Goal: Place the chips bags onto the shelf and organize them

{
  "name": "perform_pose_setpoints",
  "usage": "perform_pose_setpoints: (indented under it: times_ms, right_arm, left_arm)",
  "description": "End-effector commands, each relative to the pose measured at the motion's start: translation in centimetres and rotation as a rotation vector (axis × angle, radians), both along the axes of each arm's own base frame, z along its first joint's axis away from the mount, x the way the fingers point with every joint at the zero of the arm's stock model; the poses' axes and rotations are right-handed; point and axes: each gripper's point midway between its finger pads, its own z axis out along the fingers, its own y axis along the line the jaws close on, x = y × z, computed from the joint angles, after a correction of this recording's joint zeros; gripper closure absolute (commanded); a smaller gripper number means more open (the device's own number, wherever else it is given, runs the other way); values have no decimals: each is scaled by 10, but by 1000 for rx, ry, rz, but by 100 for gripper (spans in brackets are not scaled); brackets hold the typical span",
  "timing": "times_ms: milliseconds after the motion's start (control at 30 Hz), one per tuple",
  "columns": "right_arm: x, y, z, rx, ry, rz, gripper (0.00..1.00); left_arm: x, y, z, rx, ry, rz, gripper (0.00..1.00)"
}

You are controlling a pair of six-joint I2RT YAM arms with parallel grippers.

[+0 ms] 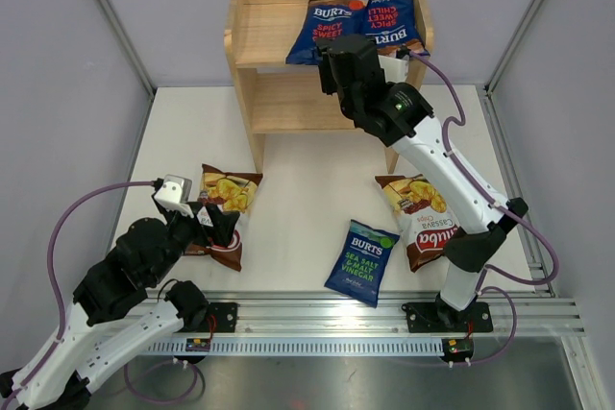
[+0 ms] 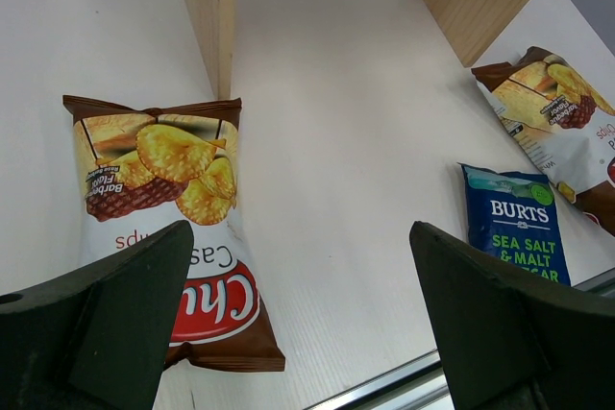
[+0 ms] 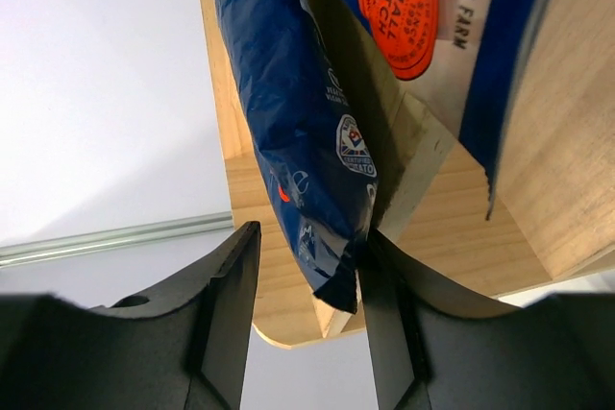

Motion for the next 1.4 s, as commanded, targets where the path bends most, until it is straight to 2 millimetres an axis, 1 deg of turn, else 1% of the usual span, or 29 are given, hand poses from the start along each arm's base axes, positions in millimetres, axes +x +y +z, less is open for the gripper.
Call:
perform_pose_setpoints:
  times_ms: [0,200,267,367,433,467,500,567,600,633,667,700,833,867,900,933,967,1000,1033,1067,1100,1133,1167,1200,1233,1267,1300,1333,1367]
  right_arm:
    - [-8,-25,23,22,-42,-94,48]
    - [-13,-44,29,-15,-60,-136,48]
    - [-13,-46,32,-15,-67,-135,48]
    - [-12,-42,32,-13,-69,-116,47]
    - [-13,-41,34,-6,-72,-102,39]
    - [-16,-42,35,-8,-70,-97,33]
    - [-18,-42,33,-14,-65,-94,23]
    - [-21,-44,33,-23,-65,-84,17]
    - [-23,-48,31,-28,-64,-91,13]
    - [-25,-49,30,-31,-63,-88,1]
    - [-29,-53,36,-19,-80,-89,0]
    - [-29,-51,28,-33,-70,-80,0]
    - [-35,-51,30,-36,-85,-45,1]
    - [-38,-52,40,-29,-115,-30,1]
    - [-40,-45,37,-39,-119,10,0]
    - [-43,-42,39,-40,-129,32,0]
    - [-50,-45,54,-44,-177,55,1]
    - [-53,-39,49,-67,-182,98,0]
    - [-58,-41,51,-81,-196,117,0]
    - [-70,-40,55,-121,-237,174,1]
    - [-76,-42,58,-149,-264,201,1]
    - [-84,-44,61,-181,-292,225,0]
    - [-99,-56,74,-257,-360,245,0]
    - [-108,-49,62,-307,-368,319,1]
    - [-118,-50,59,-340,-381,360,1]
    - [-135,-56,51,-419,-401,422,1]
    - [-145,-59,47,-462,-413,463,0]
    - [-155,-61,32,-562,-407,525,1]
    - [-170,-69,30,-605,-426,563,0]
  left_arm:
    - [2,-5,6,-18,-25,-13,1]
    - [2,-5,7,-22,-30,-15,1]
    - [1,-5,8,-23,-32,-17,1]
    - [2,-6,7,-22,-27,-19,1]
    - [2,-6,7,-19,-27,-21,1]
    - [2,-7,6,-18,-23,-19,1]
    - [2,-6,5,-16,-22,-18,1]
    - [2,-6,6,-18,-24,-16,1]
    - [2,-5,6,-19,-26,-15,1]
    - [2,-5,6,-19,-26,-16,1]
    - [2,-5,6,-20,-25,-15,1]
    - [3,-5,6,-17,-25,-12,1]
    - [3,-4,6,-17,-23,-5,1]
    - [3,-4,5,-14,-20,-4,1]
    - [4,-3,5,-13,-20,1,1]
    - [4,-3,5,-13,-20,4,1]
    - [4,-3,6,-16,-20,8,1]
    - [5,-1,4,-11,-16,20,1]
    - [6,2,5,-11,-17,35,1]
    - [7,6,5,-10,-14,64,1]
    - [8,8,5,-9,-13,78,1]
    - [8,11,5,-11,-12,92,1]
    - [10,14,5,-12,-11,113,1]
    - [10,14,4,-8,-8,116,1]
    - [10,14,4,-6,-7,121,1]
    - [12,14,4,0,-1,127,1]
    - [12,14,3,5,5,131,1]
    - [13,15,4,5,7,135,1]
    - [13,15,4,8,12,135,1]
